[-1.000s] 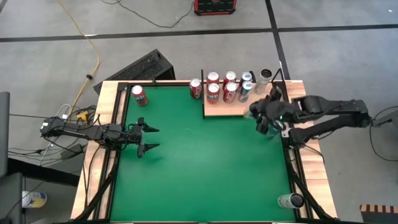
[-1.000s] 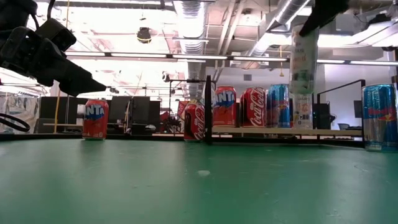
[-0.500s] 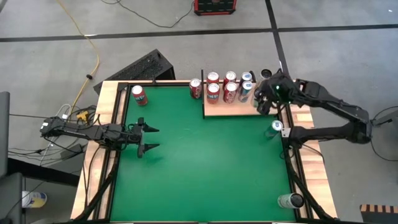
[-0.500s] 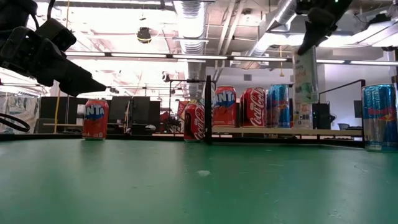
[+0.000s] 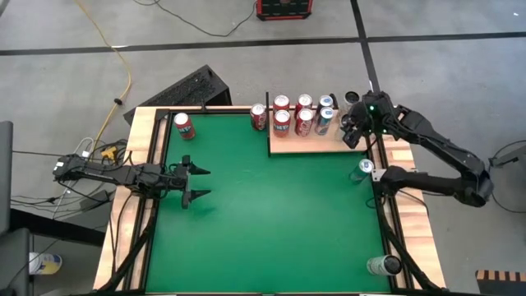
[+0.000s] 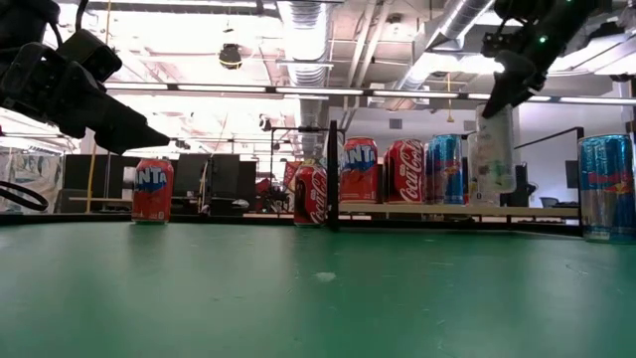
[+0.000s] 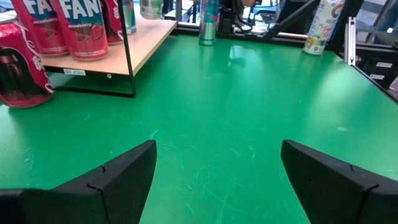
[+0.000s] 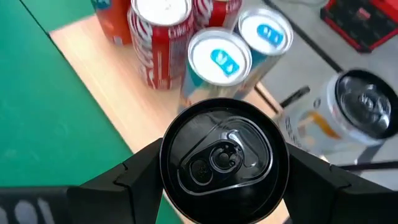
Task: Place canned beverage on shelf
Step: Put the left yellow soda can on the shelf aligned with the other yellow soda can
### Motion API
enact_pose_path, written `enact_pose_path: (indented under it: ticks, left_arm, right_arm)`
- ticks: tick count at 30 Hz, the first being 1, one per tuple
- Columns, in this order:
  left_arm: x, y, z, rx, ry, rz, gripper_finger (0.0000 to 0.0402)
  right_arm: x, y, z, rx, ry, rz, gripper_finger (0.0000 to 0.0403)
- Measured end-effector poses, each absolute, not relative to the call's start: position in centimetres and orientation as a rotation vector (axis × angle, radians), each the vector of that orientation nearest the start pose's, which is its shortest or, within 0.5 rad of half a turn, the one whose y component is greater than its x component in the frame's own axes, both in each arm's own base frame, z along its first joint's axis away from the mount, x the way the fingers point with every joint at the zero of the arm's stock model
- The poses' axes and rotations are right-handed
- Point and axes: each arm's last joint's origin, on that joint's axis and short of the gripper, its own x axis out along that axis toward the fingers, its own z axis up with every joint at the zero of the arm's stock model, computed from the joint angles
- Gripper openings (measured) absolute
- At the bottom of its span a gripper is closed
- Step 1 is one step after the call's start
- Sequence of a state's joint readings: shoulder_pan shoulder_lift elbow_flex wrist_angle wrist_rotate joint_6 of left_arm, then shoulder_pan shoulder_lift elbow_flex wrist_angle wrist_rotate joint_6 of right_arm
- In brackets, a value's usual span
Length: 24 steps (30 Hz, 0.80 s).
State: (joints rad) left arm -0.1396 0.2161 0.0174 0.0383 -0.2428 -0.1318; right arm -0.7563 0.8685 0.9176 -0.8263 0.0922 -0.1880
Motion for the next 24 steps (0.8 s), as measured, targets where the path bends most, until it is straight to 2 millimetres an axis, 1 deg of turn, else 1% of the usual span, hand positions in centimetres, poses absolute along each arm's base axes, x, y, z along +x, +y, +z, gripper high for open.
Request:
enact_pose_path:
  ticks: [4, 7, 11, 15, 24]
  left_arm:
    - [10.9, -0.8, 15.5, -0.101, 0.150, 0.113, 0.0330]
    - [10.9, -0.8, 15.5, -0.101, 0.151, 0.113, 0.0330]
    - [10.9, -0.8, 15.5, -0.101, 0.150, 0.113, 0.0330]
    - [10.9, -0.8, 15.5, -0.101, 0.150, 0.113, 0.0330]
    - [10.9, -0.8, 15.5, -0.101, 0.150, 0.113, 0.0330]
  right_arm:
    - [10.7, -11.6, 30.6, 0.141, 0.826, -0.720, 0.0282]
    - [10.4, -12.1, 30.4, 0.167, 0.838, -0.744, 0.0282]
    - [10.6, -12.8, 29.8, 0.221, 0.862, -0.738, 0.0282]
    - [10.7, -13.3, 29.7, 0.237, 0.860, -0.745, 0.0282]
    - [10.7, -13.5, 29.7, 0.250, 0.845, -0.751, 0.0284]
